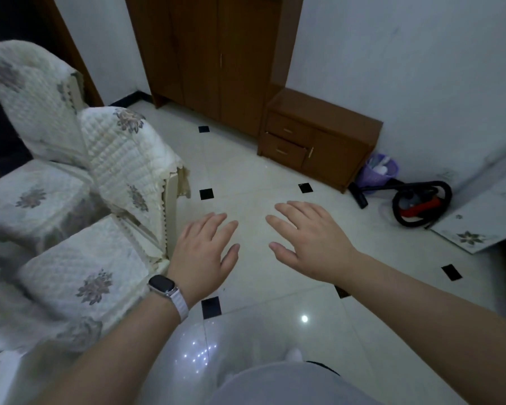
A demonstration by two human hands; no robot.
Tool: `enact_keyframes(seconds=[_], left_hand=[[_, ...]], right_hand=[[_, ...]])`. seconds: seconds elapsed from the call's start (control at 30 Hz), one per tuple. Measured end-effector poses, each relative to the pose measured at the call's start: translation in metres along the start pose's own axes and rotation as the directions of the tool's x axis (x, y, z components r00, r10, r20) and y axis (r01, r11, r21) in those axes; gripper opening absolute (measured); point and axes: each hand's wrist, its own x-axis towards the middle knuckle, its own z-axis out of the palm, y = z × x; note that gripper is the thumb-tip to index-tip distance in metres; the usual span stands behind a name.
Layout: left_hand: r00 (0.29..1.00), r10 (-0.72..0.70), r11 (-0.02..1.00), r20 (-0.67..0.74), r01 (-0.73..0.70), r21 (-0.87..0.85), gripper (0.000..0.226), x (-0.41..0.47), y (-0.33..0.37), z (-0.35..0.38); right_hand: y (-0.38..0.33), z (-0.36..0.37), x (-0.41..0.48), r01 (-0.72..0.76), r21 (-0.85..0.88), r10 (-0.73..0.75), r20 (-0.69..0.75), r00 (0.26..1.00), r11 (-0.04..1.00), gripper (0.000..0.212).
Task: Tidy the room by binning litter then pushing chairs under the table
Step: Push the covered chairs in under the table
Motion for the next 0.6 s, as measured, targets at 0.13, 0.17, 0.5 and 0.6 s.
enact_keyframes(seconds=[0.13,0.17,0.5,0.6], left_hand=[[1.0,-0.02,0.999,0.013,0.02,0.04,0.042,0.034,-0.022,0.006],[1.0,-0.018,0.999,0.014,0.017,0.044,0.042,0.044,-0.028,0.007],[0.989,-0.109,0.979,0.099,0.089,0.185,0.044,0.181,-0.074,0.04],[0.995,-0.071,0.976,0.075,0.054,0.211,0.043,0.239,-0.077,0.05]], right_hand=[[0.023,0.016,0.043,-0.013,0.015,0.013,-0.009,1.0,1.0,0.049],[0.03,0.022,0.054,-0.011,0.029,0.011,-0.011,1.0,1.0,0.049],[0.135,0.08,0.174,0.046,0.114,-0.041,-0.046,0.998,0.992,0.049],[0.184,0.084,0.203,0.06,0.129,-0.051,-0.075,0.996,0.99,0.049]])
